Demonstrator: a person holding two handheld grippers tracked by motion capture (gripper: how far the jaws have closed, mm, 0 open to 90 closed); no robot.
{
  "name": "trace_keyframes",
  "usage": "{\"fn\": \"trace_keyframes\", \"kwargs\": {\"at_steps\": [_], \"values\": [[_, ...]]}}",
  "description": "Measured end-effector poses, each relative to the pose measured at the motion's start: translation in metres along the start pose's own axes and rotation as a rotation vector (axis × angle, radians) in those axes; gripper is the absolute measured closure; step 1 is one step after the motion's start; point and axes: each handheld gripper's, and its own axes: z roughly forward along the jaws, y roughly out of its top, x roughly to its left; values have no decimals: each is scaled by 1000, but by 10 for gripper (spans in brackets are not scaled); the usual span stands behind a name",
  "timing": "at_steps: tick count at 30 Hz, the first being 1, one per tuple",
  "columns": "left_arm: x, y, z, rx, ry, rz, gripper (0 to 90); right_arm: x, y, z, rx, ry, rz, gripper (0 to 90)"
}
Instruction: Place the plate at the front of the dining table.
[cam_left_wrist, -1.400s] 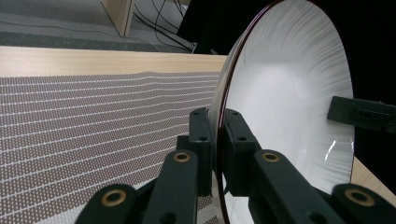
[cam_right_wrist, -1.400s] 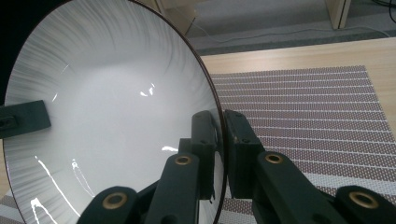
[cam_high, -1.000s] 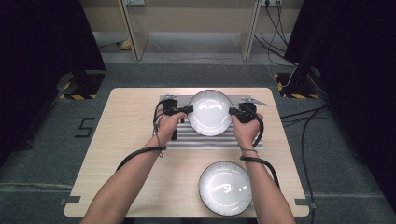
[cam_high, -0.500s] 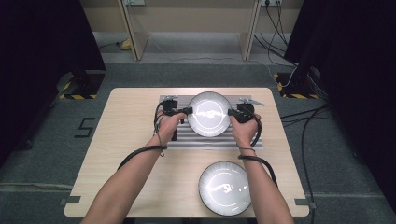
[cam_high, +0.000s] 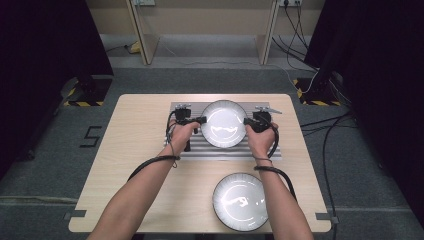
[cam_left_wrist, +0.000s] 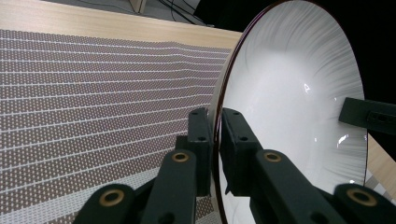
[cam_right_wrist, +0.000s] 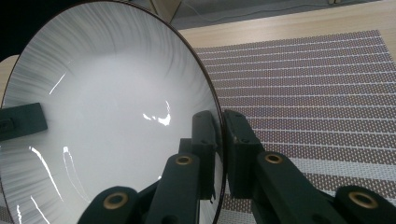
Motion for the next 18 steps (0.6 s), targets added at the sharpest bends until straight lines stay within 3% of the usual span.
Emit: {"fn": "trace_keyframes", "kwargs": {"at_steps": [18], "values": [[6,-8,10,28,45,-5,816,-1,-6,12,27,-20,-21,849]]}}
